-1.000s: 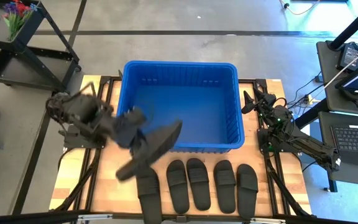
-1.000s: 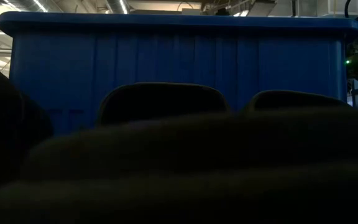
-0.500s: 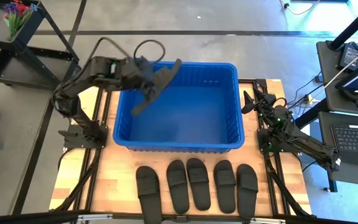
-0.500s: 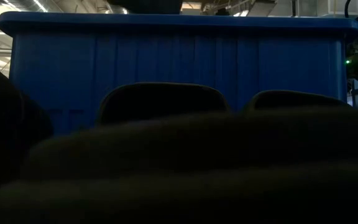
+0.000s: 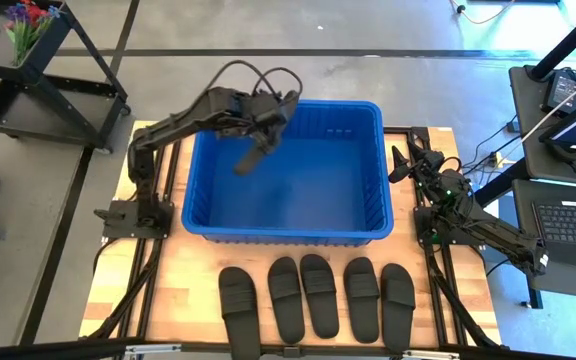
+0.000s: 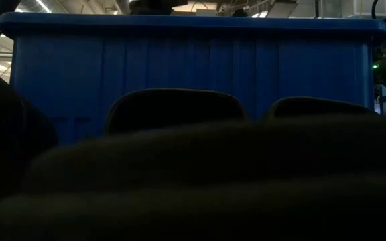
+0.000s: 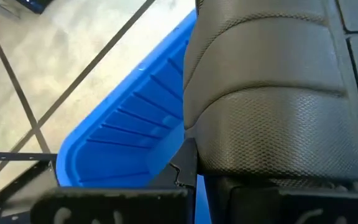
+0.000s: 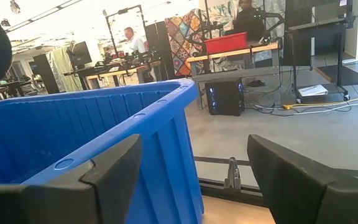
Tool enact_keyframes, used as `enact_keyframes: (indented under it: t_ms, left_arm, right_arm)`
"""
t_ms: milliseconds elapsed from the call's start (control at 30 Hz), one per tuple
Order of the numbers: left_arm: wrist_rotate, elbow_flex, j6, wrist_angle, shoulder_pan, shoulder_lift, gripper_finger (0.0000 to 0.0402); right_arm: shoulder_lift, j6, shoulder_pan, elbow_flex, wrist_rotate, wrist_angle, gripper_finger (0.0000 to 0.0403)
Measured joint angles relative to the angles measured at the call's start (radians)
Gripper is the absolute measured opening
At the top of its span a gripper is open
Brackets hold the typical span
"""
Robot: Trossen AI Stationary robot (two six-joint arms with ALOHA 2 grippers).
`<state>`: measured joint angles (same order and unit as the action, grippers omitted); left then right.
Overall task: Pick and place slides into bin
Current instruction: Put the black slide into the blue bin
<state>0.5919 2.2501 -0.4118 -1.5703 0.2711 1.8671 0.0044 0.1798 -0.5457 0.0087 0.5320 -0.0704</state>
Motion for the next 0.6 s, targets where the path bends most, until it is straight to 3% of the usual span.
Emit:
enact_keyframes:
  t_ms: [167, 400, 600]
  left_arm:
    - [0.002, -0.046, -0.042, 0.002, -0.015, 0.003, 0.0004]
    - [0.006, -0.227, -0.186, -0.001, -0.022, -0.017, 0.0004]
    - [-0.048, -0.336, -0.316, 0.001, -0.021, -0.017, 0.0004]
  right_arm:
    - [0.0, -0.001, 0.0, 0.0, 0.0, 0.0, 0.0294]
    - [0.0, -0.008, 0.0, 0.0, 0.0, 0.0, 0.0294]
    - [0.0, -0.106, 0.0, 0.0, 0.0, 0.0, 0.0294]
